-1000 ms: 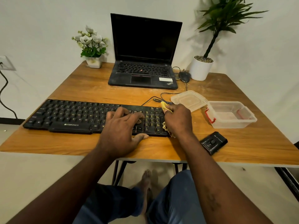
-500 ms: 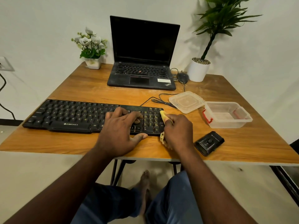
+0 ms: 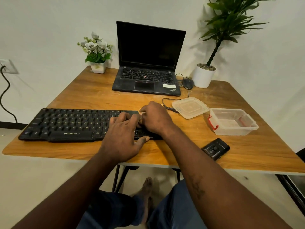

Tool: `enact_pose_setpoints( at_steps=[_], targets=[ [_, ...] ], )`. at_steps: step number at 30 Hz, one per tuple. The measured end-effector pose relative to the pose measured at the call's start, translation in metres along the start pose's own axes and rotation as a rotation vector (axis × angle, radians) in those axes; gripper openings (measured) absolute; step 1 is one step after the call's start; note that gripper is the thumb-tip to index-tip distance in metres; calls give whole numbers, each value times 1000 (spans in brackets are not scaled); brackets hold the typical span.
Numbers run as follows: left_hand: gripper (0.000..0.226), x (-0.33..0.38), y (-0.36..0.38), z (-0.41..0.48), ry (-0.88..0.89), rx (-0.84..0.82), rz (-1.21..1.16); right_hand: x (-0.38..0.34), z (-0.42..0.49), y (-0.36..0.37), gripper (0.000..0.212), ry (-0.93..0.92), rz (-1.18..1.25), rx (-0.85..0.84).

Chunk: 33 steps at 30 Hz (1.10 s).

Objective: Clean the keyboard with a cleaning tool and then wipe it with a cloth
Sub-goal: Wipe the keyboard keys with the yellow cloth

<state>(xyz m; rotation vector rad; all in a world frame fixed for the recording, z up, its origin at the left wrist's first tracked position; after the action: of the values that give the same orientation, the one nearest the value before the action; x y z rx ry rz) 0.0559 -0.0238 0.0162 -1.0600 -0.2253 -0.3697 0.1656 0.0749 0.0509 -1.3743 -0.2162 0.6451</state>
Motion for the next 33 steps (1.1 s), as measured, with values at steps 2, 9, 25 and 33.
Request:
enact_pose_setpoints(
  at_steps=[2, 9, 25, 33],
  targets=[
    [51, 1, 0, 0, -3, 3, -1, -1, 1, -3, 27, -40, 28, -36],
    [54, 2, 0, 0, -6, -10, 16, -1, -2, -8, 27, -42, -68, -10],
    [50, 1, -1, 0, -5, -19, 11, -7, -91, -8, 34, 2, 50, 85],
    [53, 4, -5, -1, -50, -11, -37, 10, -32, -13, 23, 183, 73, 137]
  ],
)
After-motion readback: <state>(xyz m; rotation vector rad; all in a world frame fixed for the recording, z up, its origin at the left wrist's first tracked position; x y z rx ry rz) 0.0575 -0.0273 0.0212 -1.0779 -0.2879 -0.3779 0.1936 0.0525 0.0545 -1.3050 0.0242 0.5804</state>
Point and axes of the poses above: each hand's wrist, its own z-axis towards the middle knuckle, its own y-axis out of the palm, x = y × z, the point moved 4 cm from there along z, towards the middle knuckle, and after that the axes turned 3 degrees about -y, right-handed, at the moved point
